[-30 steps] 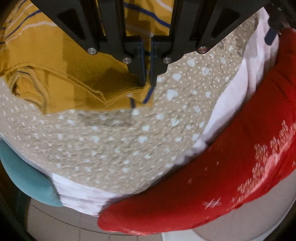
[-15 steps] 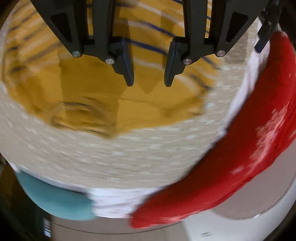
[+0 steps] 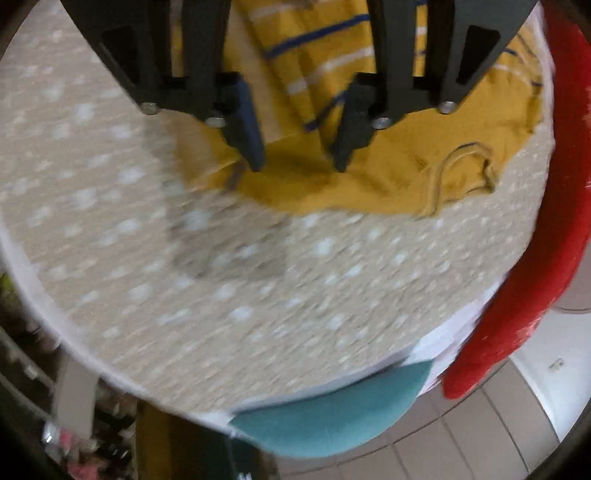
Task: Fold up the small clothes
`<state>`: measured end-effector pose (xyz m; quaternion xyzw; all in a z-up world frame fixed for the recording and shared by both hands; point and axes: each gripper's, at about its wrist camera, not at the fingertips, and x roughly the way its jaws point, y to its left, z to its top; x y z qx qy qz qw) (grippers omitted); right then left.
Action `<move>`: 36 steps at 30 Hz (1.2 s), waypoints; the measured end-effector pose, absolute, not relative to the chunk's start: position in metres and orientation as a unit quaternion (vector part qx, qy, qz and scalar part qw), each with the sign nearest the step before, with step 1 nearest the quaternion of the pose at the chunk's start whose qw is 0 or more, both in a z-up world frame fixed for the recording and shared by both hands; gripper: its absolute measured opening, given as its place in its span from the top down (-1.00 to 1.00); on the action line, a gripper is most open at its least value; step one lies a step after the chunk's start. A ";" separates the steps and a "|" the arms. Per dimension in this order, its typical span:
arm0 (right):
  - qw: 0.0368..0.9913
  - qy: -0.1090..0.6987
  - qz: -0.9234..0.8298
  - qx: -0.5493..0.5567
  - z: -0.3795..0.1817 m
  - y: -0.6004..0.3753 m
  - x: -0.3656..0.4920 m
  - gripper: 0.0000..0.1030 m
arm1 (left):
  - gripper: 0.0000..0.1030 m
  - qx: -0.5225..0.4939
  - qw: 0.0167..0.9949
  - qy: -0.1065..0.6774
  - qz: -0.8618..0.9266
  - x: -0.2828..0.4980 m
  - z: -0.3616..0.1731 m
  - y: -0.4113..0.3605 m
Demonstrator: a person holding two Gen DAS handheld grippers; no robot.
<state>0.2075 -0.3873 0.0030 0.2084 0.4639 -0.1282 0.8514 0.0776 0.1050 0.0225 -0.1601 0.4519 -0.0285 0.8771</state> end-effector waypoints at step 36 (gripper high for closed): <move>0.867 0.396 0.015 0.302 0.058 -0.286 0.126 0.60 | -0.54 -0.322 0.872 0.368 0.017 0.039 0.042 0.224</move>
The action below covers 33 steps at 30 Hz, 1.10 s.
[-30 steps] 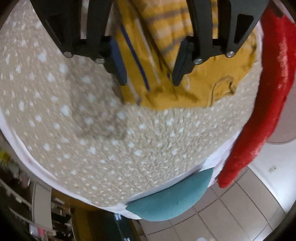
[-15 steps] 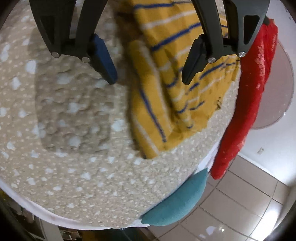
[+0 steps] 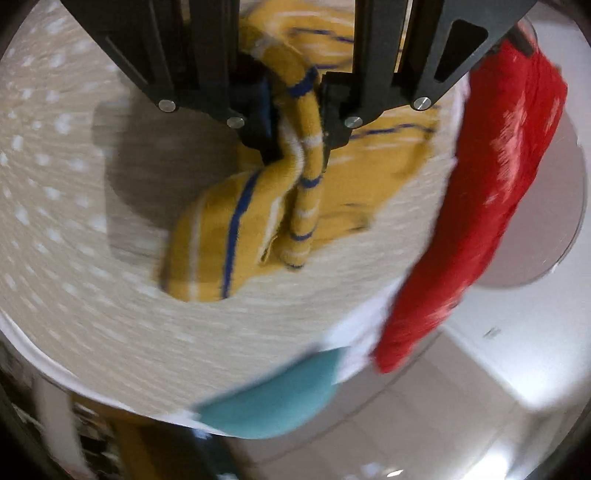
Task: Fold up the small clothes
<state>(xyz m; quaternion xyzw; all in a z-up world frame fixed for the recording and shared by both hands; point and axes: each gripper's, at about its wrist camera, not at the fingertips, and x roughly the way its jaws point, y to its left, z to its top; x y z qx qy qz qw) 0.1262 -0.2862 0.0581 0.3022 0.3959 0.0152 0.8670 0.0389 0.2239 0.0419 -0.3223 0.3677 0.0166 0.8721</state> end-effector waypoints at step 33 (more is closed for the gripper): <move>0.892 0.411 0.143 0.124 0.057 -0.084 0.145 0.54 | -0.54 -0.357 0.862 0.357 0.032 0.041 0.040 0.249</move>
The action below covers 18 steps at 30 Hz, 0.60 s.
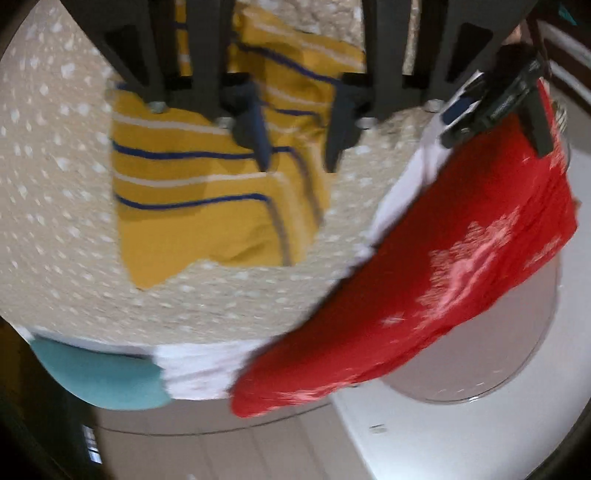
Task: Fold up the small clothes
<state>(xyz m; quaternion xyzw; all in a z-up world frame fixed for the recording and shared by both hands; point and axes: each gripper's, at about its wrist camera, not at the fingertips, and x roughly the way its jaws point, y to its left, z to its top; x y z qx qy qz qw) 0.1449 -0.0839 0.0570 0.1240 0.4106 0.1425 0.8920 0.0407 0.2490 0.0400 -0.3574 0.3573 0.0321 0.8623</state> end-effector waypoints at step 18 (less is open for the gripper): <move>0.844 0.452 0.263 0.120 0.049 -0.043 0.158 0.75 | -0.54 -0.348 0.866 0.359 0.021 0.049 0.042 0.235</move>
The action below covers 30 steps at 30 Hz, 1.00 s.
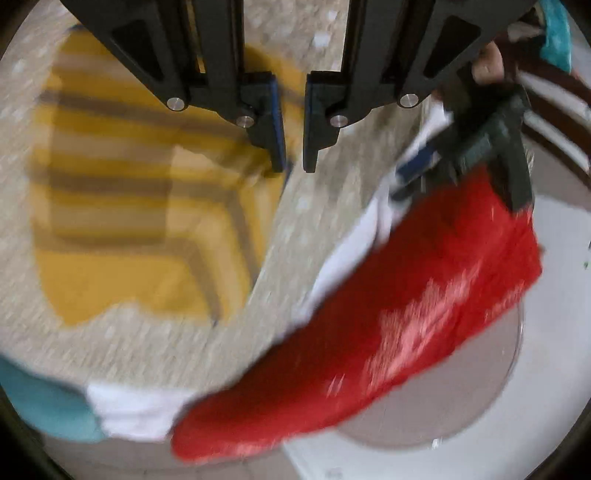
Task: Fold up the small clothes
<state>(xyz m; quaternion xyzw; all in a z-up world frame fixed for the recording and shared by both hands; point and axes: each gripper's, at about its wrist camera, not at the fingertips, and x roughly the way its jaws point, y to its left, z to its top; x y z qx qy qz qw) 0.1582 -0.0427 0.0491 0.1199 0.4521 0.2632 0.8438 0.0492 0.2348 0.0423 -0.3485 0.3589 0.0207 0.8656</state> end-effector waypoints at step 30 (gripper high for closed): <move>0.798 0.463 0.176 0.342 -0.023 -0.170 0.203 -0.61 | -0.62 -0.246 0.830 0.473 -0.161 0.116 0.021 0.103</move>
